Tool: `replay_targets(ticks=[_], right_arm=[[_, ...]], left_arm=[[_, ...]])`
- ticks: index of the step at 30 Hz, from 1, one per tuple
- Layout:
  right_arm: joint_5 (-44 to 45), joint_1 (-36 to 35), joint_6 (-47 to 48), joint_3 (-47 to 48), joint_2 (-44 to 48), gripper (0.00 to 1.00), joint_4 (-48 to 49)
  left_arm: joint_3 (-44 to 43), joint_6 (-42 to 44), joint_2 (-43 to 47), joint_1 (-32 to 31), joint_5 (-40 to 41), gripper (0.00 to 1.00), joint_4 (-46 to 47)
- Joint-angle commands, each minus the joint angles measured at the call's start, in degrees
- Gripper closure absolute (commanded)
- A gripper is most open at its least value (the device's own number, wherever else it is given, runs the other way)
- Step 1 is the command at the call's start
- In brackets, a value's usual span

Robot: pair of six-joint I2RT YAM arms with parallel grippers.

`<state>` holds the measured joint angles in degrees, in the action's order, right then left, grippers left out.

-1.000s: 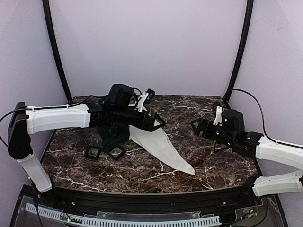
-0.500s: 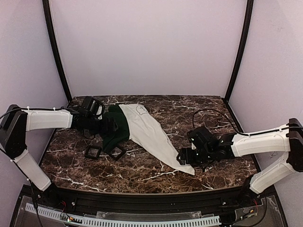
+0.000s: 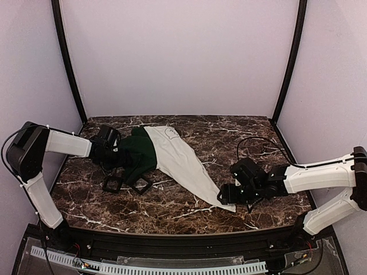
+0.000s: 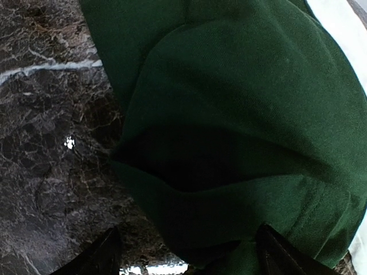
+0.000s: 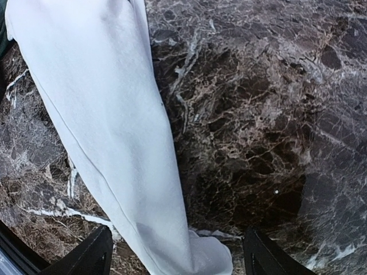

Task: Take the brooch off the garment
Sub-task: Pick up the crumped clothing from the center of the board.

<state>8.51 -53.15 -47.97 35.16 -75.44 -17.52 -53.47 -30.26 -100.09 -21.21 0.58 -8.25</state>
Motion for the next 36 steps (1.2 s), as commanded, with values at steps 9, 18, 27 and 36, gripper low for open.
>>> replay_targets(ticks=[9,18,27,36], right_arm=[[-1.83,-1.51,-1.84,-2.05,-0.45,0.28,0.04],[-2.84,-1.79,-2.76,-2.88,-0.66,0.73,3.49],[1.06,-1.39,-1.83,1.32,2.74,1.0,3.34],[1.78,10.91,9.17,15.8,-5.34,1.0,4.88]], left_arm=[[-2.41,-0.65,-5.31,0.82,-0.36,0.29,5.61],[-3.32,-0.08,-5.9,0.82,0.81,0.68,8.03],[-4.59,0.12,-1.93,1.4,1.48,0.99,9.63],[-12.0,0.99,5.65,7.0,-7.88,0.99,3.79]])
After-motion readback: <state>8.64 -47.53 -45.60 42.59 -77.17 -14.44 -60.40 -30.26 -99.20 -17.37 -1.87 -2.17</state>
